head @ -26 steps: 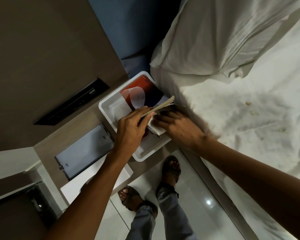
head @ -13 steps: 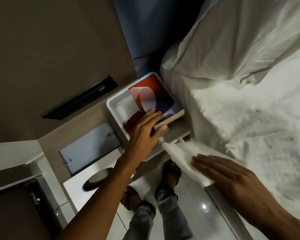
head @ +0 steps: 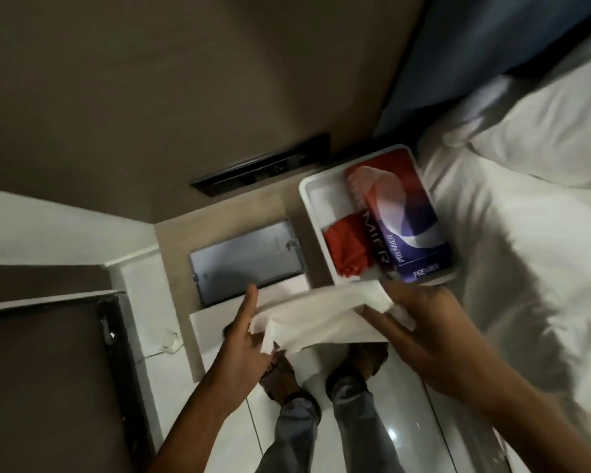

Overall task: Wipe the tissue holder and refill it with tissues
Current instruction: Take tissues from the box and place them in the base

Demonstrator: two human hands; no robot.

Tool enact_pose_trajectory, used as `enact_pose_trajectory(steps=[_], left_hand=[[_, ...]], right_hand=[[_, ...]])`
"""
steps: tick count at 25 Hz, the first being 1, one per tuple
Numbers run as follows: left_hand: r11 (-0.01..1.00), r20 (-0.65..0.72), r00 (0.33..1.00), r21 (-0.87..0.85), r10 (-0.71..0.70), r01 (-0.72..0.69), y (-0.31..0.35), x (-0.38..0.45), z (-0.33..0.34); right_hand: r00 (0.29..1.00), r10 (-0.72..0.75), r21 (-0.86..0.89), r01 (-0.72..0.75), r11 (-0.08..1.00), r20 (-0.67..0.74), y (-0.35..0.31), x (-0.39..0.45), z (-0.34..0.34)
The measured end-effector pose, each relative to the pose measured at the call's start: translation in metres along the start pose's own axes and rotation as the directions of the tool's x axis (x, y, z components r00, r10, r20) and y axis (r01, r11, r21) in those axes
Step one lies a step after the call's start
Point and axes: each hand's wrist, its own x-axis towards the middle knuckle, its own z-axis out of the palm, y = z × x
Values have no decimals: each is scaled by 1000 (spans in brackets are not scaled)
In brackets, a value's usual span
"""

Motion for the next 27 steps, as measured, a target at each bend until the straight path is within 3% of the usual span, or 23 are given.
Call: enact_pose_trajectory(steps=[1, 3, 6, 9, 15, 17, 21, 27], left_hand=[[998, -21, 1000, -69, 11, -12, 6, -3, -14], [997, -49, 996, -6, 71, -71, 16, -2, -42], [936, -110, 952, 246, 285, -252, 35, 7, -72], [893, -10, 939, 315, 343, -323, 56, 15, -95], [849, -306, 843, 445, 443, -285, 78, 77, -117], [836, -322, 832, 476, 453, -271, 81, 95, -120], [735, -335, 765, 628, 550, -254, 81, 119, -128], [532, -250, 643, 795, 724, -291, 74, 127, -132]], right_hand=[[1000, 28, 84, -29, 996, 10, -3, 16, 14], [996, 85, 232, -90, 969, 32, -5, 46, 41], [990, 140, 261, -139, 955, 18, -1, 90, 77], [977, 211, 260, -209, 943, 22, 8, 132, 112], [942, 310, 19, -310, 951, -128, 53, 198, 159], [923, 350, -8, -356, 935, -159, 65, 212, 166], [934, 273, -215, -322, 922, -230, 78, 224, 174], [942, 189, -266, -264, 927, -277, 80, 222, 180]])
